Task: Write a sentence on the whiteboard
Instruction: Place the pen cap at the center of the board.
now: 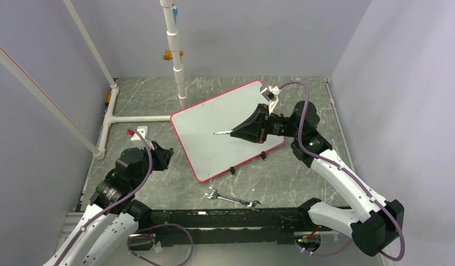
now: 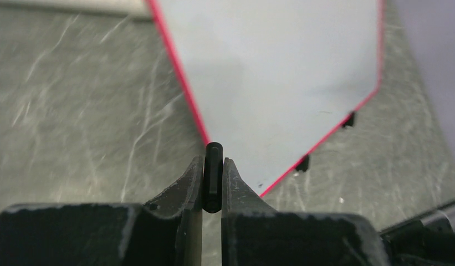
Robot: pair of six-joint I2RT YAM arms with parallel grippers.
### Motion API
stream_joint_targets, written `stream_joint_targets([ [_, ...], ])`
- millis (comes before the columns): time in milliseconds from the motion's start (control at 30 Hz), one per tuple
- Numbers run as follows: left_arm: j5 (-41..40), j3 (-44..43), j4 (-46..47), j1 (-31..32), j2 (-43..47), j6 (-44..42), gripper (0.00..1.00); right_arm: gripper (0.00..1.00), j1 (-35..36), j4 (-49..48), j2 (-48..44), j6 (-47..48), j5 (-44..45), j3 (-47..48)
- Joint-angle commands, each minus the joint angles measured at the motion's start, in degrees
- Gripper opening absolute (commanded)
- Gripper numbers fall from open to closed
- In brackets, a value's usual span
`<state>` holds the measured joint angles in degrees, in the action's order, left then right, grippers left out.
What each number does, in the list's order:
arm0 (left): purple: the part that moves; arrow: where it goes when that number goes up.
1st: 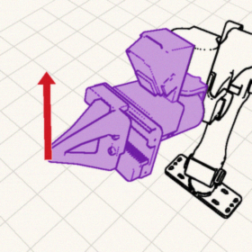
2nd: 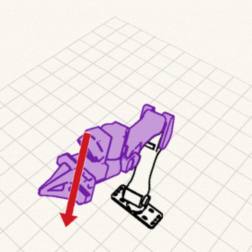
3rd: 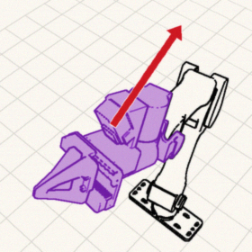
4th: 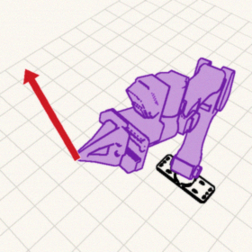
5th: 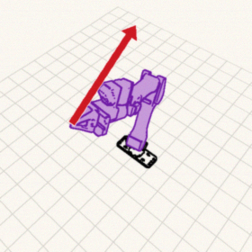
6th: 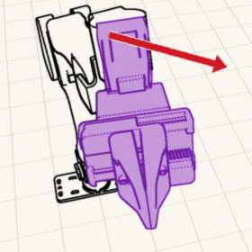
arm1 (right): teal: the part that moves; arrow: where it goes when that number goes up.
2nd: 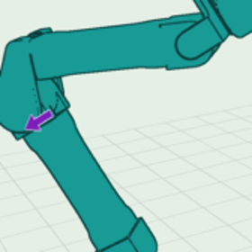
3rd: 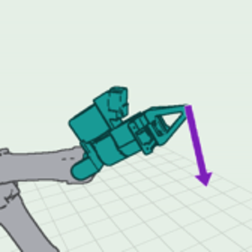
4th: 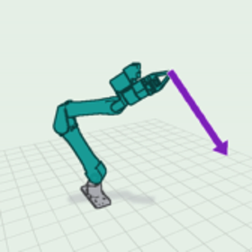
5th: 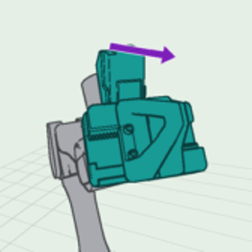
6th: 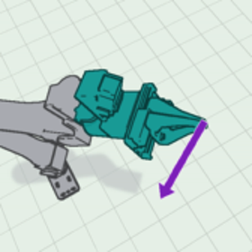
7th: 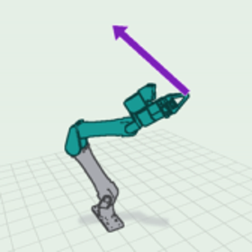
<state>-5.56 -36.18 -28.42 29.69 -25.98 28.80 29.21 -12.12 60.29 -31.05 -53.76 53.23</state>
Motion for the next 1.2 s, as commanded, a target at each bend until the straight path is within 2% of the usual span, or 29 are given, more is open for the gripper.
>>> stream_joint_targets([
  [0,-12.68,4.49,-4.01,-0.33,0.82,8.2,0.0,0.0,-0.19,0.77,-0.08,1.5,2.35,-0.22],
  [167,-18.46,9.47,-5.2,-0.27,-0.59,13.31,0.0,0.0,-0.21,4.37,-0.76,3.11,4.77,-0.95],
  [467,-24.82,18.57,-0.99,-0.26,-4.02,19.4,0.0,0.0,-0.19,8.19,-1.1,5.51,7.36,-2.31],
  [700,-28.2,17.57,-3.8,-0.16,-7.33,24.96,0.0,0.0,-0.17,8.21,-0.05,5.73,7.24,-2.36],
  [900,-27.97,17.93,-4.36,0.63,-10.84,30.45,0.0,0.0,-0.16,8.25,1.08,5.52,7.41,-1.96],
  [1167,-31.37,16.33,-5.76,5.33,-16.17,35.16,0.0,0.0,-0.12,8.29,1.72,4.79,6.76,-1.75],
])
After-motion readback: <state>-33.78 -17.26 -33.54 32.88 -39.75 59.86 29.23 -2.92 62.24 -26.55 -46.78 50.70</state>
